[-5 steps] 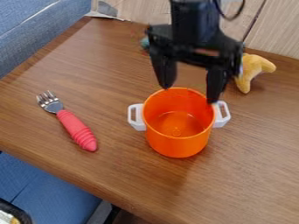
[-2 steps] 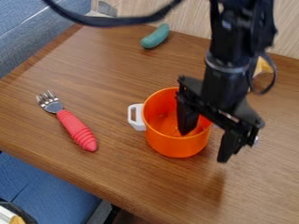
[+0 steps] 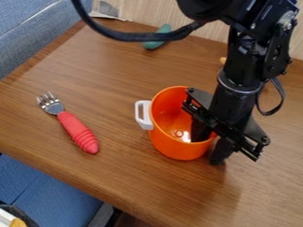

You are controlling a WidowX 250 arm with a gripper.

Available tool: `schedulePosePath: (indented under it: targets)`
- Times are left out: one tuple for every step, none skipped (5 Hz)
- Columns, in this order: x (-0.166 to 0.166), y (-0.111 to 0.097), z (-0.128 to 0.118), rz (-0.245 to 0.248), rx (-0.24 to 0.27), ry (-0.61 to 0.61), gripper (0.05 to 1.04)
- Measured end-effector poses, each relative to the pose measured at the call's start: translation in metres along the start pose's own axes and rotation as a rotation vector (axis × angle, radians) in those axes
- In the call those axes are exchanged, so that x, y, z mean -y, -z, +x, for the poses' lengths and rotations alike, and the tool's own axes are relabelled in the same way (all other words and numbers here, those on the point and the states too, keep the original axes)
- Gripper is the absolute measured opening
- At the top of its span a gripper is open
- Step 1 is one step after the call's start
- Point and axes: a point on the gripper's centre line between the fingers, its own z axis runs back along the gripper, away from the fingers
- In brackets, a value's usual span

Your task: Move the orange pot to the left upper side of the table

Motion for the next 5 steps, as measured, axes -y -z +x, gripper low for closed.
schedulePosePath:
  targets:
    - [0.000, 0.000, 0.000, 0.001, 0.000, -0.007, 0.171]
    - [-0.001, -0.003, 0.001, -0.008, 0.007, -0.001, 0.086]
    - [-0.009, -0.005, 0.003, -0.012, -0.003, -0.025, 0.084]
    - [-0.036, -0.015, 0.010, 0.005, 0.002, -0.140, 0.084]
    - [-0.064, -0.035, 0.028, 0.002, 0.055, -0.250, 0.084]
